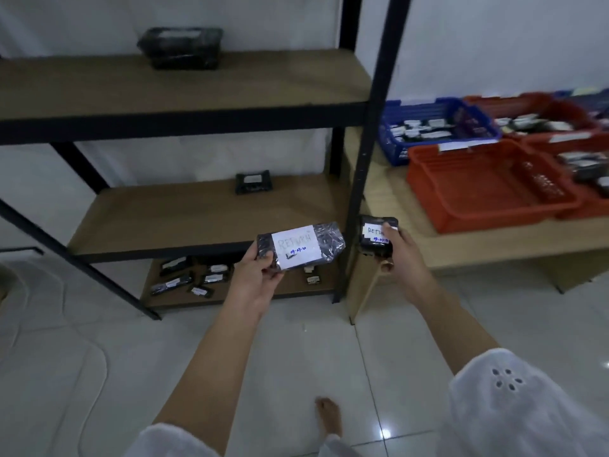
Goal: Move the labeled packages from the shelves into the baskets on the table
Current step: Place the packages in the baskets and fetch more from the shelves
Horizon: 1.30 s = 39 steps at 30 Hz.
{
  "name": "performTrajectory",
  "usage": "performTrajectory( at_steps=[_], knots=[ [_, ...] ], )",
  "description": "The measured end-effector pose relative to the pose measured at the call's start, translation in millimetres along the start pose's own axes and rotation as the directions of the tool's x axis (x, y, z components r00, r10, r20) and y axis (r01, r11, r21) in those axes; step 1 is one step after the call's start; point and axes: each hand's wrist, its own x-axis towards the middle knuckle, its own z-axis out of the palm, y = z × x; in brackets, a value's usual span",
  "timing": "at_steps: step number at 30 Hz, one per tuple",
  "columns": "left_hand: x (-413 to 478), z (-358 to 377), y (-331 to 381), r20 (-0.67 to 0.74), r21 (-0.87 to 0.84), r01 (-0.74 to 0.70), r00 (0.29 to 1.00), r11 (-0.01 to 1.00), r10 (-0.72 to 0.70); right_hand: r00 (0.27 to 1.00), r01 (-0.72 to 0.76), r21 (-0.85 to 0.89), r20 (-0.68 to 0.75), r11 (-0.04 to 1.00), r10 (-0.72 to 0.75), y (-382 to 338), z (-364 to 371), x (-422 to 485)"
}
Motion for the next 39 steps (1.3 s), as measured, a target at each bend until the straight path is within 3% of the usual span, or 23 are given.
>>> performTrajectory(
  at_steps=[8,17,30,39],
  knots=[
    [-16,109,-52,0.099,0.036,0.046,0.994,0.998,-0.049,0.999,0.015,0.012,0.045,1.000,-0.015,-40,-127,23],
    [8,300,-142,0.155,0.096,0.045,0.986,0.994,-0.060,0.990,0.011,-0.036,0.141,0.999,-0.006,-94,-312,117],
    [97,496,-233,0.217,0.073,0.157,0.961,0.985,-0.169,0.995,-0.072,-0.018,0.066,0.997,0.073,-136,-488,263],
    [138,568,-282,0.197,0.100,0.195,0.957,0.976,-0.211,0.971,-0.236,-0.287,-0.036,0.929,0.236,-125,-560,384]
  ],
)
